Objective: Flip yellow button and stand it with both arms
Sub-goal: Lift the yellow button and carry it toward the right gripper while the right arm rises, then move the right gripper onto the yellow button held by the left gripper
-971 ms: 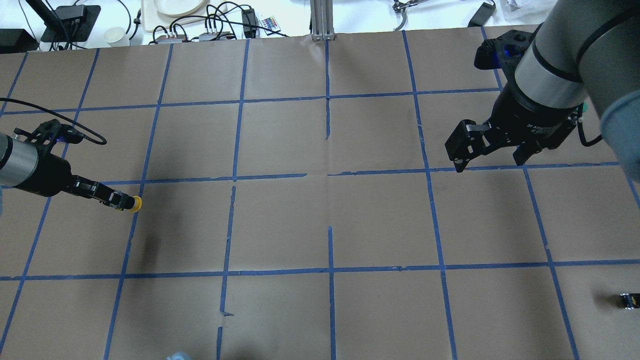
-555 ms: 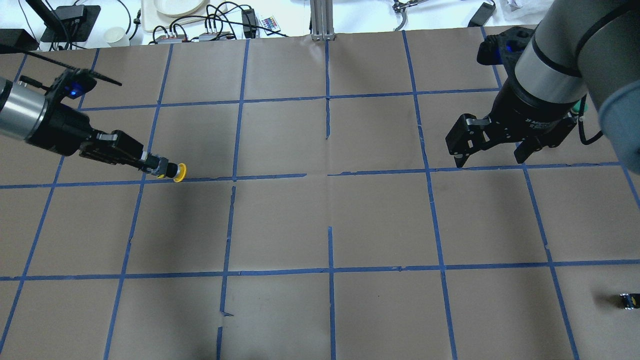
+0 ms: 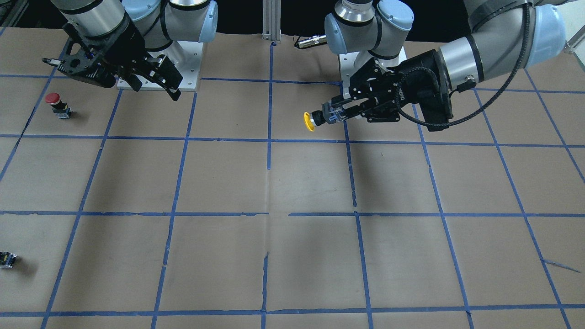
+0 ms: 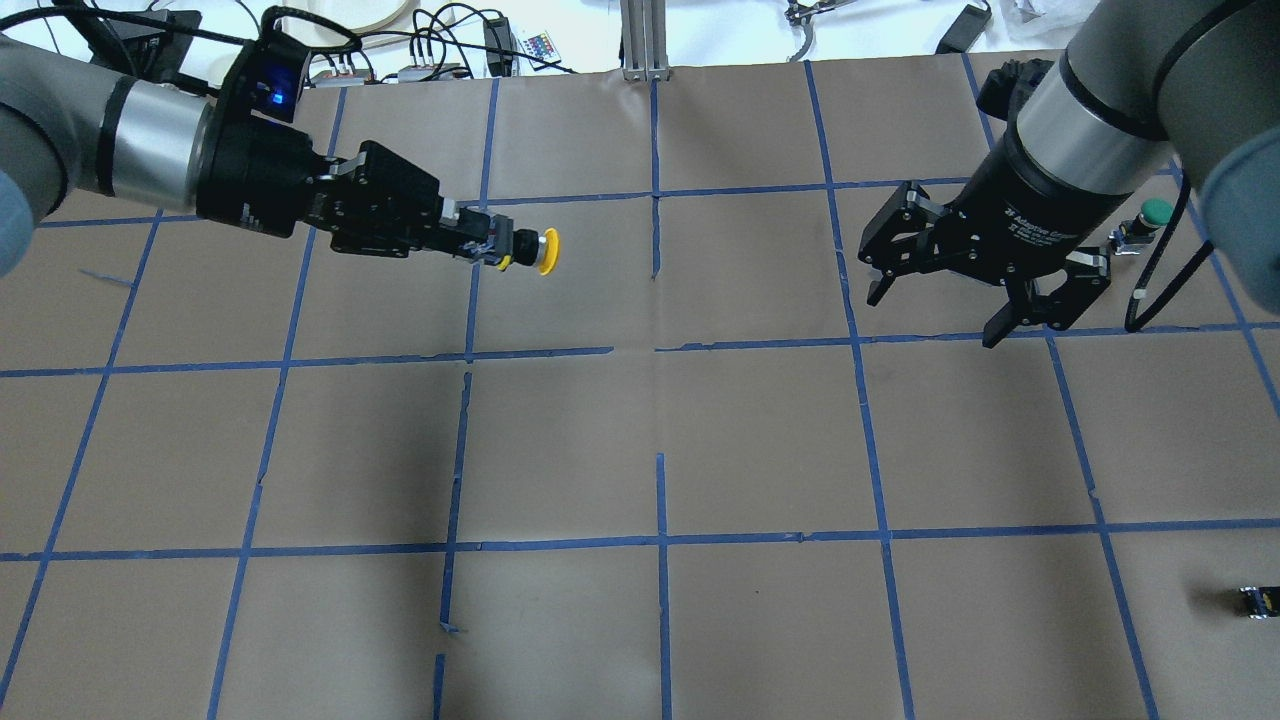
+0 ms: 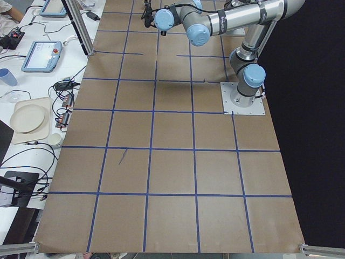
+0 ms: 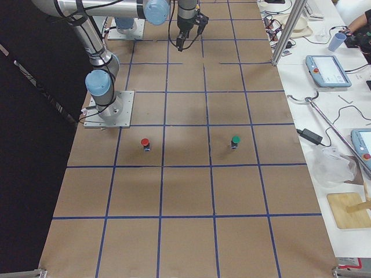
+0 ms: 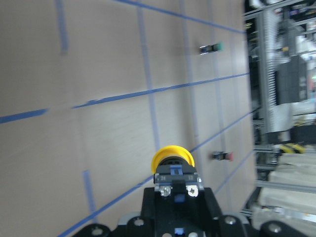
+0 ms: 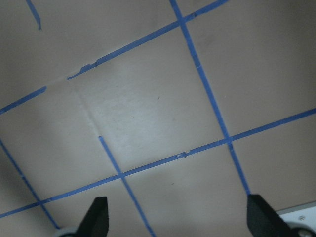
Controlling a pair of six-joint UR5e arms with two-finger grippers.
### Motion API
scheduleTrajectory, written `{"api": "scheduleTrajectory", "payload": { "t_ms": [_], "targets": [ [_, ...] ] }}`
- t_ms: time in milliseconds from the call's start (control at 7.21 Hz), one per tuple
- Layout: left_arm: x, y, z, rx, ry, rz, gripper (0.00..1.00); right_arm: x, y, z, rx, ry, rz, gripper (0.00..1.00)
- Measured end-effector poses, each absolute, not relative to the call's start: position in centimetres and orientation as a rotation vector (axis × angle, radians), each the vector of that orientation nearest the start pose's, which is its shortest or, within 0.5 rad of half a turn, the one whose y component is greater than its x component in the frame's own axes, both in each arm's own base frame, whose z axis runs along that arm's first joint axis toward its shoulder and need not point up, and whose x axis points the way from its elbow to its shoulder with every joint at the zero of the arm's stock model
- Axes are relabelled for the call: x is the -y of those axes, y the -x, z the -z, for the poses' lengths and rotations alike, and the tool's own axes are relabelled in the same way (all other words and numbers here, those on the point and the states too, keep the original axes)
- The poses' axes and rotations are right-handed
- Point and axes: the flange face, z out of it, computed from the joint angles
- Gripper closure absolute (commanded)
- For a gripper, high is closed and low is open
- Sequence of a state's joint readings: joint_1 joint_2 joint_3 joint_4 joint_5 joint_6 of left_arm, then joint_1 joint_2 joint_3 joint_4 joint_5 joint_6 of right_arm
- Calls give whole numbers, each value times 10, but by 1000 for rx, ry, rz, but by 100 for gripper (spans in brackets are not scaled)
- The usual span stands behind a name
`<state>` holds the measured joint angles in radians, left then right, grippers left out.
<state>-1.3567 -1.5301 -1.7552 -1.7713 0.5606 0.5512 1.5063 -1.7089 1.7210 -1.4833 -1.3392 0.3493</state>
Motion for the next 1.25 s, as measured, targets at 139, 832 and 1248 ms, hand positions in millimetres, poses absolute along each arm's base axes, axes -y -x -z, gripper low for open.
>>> {"api": "scheduleTrajectory", "payload": {
  "t_ms": [139, 832, 1248],
  "targets": [
    [481, 137, -460, 2016, 137, -105, 82, 434, -121, -473, -2729, -722, -275, 0],
    [470, 182, -498, 1809, 103, -129, 87, 457, -51, -508, -2010, -1213, -654, 0],
    [468, 192, -513, 1708, 36, -108, 87, 472, -78, -531, -1819, -1276, -717, 0]
  ]
}}
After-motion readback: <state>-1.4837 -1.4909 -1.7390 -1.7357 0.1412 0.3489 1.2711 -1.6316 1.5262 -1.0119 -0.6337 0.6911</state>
